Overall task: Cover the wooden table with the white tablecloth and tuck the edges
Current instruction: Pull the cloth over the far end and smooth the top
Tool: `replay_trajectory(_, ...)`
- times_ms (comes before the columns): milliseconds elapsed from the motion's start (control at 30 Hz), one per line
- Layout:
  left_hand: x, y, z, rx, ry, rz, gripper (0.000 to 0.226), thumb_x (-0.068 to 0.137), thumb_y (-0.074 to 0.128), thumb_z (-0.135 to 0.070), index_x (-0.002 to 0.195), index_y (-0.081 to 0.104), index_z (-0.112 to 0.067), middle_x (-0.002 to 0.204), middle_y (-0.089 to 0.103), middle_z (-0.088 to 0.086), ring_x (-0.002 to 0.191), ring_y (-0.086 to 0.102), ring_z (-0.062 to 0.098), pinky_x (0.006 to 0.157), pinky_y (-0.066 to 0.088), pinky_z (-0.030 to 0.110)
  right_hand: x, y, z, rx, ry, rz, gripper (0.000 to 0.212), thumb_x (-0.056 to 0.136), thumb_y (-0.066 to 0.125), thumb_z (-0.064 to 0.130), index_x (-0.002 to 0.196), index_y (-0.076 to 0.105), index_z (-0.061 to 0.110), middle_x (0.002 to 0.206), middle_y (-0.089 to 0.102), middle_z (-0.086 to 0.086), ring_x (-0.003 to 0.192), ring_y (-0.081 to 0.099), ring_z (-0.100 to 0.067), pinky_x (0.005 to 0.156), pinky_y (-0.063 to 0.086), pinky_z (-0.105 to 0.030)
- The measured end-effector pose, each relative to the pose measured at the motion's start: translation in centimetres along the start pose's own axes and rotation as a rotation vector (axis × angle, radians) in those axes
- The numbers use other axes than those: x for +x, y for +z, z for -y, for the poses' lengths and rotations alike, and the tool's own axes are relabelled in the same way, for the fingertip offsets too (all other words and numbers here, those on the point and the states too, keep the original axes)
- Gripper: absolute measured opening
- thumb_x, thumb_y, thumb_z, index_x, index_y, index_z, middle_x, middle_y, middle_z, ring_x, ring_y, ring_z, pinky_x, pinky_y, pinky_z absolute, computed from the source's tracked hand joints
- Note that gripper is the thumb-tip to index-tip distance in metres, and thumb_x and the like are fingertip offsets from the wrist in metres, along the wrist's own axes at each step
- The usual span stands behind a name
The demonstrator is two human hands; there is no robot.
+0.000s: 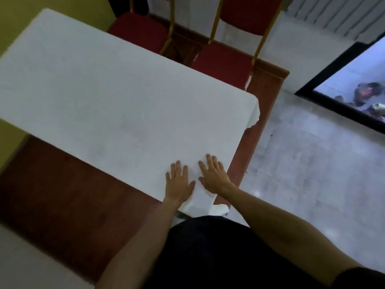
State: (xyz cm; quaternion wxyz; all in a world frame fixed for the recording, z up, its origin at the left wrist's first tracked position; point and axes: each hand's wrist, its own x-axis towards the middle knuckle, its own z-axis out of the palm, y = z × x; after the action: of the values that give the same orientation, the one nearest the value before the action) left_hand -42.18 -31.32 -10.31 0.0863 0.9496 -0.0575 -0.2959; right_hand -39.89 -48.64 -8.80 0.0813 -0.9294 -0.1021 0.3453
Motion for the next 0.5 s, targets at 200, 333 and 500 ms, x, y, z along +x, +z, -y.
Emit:
replay_trajectory(200,-5.0,4.7,-1.1,-0.138,-0.161,-0.033,0.085,0.093,0.031,-0.069,0.158,0.023,-0.016,0.166,0.017,0.016,0.151,0.019,0.044,0.115,0.025,0.064,-1.1,1.0,0.8,-0.207,-0.22,0.058,0.07,0.108,0.029,0.049,0.163,0.004,0.015,0.167,-0.017,-0.022,0.154,-0.015,-0.045,0.126,0.001,-0.059)
replay_trajectory(333,-5.5,5.6,-0.8,-0.141,-0.163,-0.044,0.087,0.091,0.031,-0.073,0.158,0.023,-0.018,0.166,0.018,0.014,0.151,0.02,0.042,0.115,0.027,0.064,-0.8,1.9,1.0,-0.246,-0.31,0.064,0.069,0.108,0.022,0.051,0.163,0.002,0.017,0.167,-0.02,-0.021,0.153,-0.017,-0.044,0.125,0.001,-0.061)
replay_trajectory(500,-5.9,5.6,-0.8,-0.133,-0.198,-0.033,0.093,0.09,0.037,-0.074,0.161,0.013,-0.019,0.168,0.001,0.015,0.154,0.0,0.04,0.119,0.017,0.065,0.8,1.1,-1.6,-0.329,-0.435,0.063,0.073,0.097,-0.001,0.058,0.163,0.009,0.029,0.17,-0.013,-0.014,0.155,-0.013,-0.042,0.123,0.006,-0.065)
